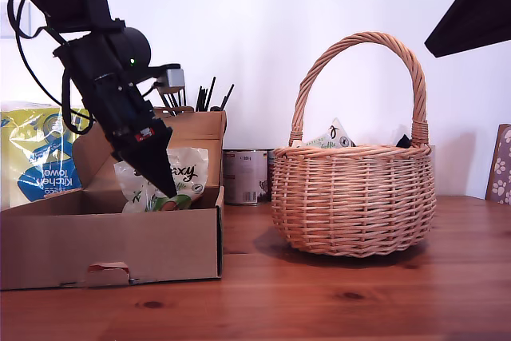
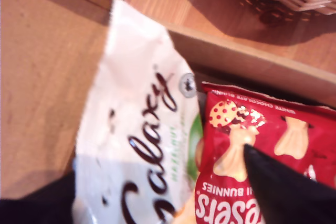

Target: Move the bags of Easter eggs from the cardboard box on the left into the woven basket on the right side.

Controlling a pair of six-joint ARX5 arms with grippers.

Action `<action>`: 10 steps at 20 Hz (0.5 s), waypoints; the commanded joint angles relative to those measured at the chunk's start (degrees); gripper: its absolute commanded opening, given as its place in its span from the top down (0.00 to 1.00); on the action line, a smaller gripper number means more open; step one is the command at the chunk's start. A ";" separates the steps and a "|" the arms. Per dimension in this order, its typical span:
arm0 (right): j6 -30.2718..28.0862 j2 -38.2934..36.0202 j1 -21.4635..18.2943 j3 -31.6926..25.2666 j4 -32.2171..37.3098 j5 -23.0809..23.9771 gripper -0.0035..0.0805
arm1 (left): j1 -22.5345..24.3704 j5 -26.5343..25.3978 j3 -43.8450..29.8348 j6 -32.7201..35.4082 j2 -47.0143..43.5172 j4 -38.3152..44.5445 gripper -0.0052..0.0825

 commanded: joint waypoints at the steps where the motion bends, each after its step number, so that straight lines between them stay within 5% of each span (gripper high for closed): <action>1: -0.83 -0.09 0.68 0.50 -0.26 -0.22 0.97 | 0.11 -0.04 -0.02 -0.39 4.72 -0.22 0.46; 3: -0.81 0.13 1.03 0.50 -0.83 -0.20 0.97 | 0.09 -0.63 -0.02 -0.46 6.54 0.28 0.47; 7: -0.96 0.55 1.01 0.50 -1.09 -0.20 0.97 | -0.39 -1.09 0.42 -0.33 6.36 0.66 0.85; 10: -0.94 0.57 1.03 0.50 -1.07 -0.20 0.97 | -0.50 -1.05 2.89 -0.33 6.03 -0.13 0.97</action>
